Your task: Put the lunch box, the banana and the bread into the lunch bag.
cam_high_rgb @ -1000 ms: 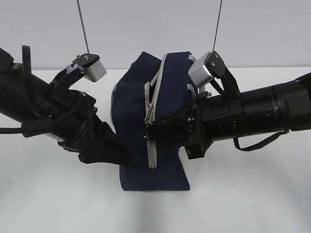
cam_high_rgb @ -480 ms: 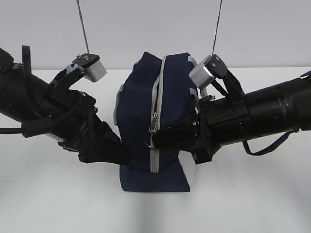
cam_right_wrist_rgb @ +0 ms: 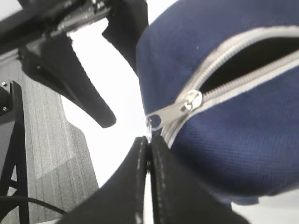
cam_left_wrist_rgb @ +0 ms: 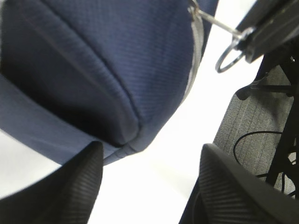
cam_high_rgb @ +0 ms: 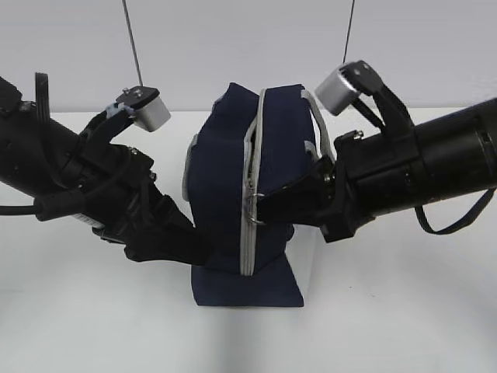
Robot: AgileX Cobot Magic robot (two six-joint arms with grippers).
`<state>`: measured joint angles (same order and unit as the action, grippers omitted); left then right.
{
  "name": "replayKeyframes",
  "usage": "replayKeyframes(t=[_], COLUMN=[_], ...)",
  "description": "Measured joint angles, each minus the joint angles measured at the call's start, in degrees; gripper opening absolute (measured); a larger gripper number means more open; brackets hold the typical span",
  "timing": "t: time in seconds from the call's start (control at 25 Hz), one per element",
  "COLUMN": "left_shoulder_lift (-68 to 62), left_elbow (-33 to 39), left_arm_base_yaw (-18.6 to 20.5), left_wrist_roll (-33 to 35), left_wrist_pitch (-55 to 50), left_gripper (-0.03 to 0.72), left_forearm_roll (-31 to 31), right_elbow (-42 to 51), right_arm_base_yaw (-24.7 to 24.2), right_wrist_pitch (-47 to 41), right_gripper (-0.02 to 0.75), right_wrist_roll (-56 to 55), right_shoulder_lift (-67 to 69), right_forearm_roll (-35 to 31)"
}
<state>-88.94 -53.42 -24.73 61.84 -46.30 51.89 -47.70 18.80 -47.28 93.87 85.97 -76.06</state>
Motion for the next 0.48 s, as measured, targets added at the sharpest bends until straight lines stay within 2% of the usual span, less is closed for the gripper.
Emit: replayKeyframes(t=[0.28, 0.48], left_shoulder_lift=[0.0, 0.0], left_elbow=[0.0, 0.0], left_arm_base_yaw=[0.0, 0.0], left_wrist_roll=[0.0, 0.0], left_wrist_pitch=[-2.0, -2.6], left_gripper=[0.428, 0.424], left_forearm_roll=[0.0, 0.2], right_elbow=[-5.5, -9.5], right_arm_base_yaw=[0.0, 0.0], right_wrist_pitch=[0.4, 2.2], right_gripper=[-0.016, -0.016], right_wrist_roll=[-3.5, -7.7], right_shoulder_lift=[-0.2, -0.2], right_forearm_roll=[1.0, 5.7])
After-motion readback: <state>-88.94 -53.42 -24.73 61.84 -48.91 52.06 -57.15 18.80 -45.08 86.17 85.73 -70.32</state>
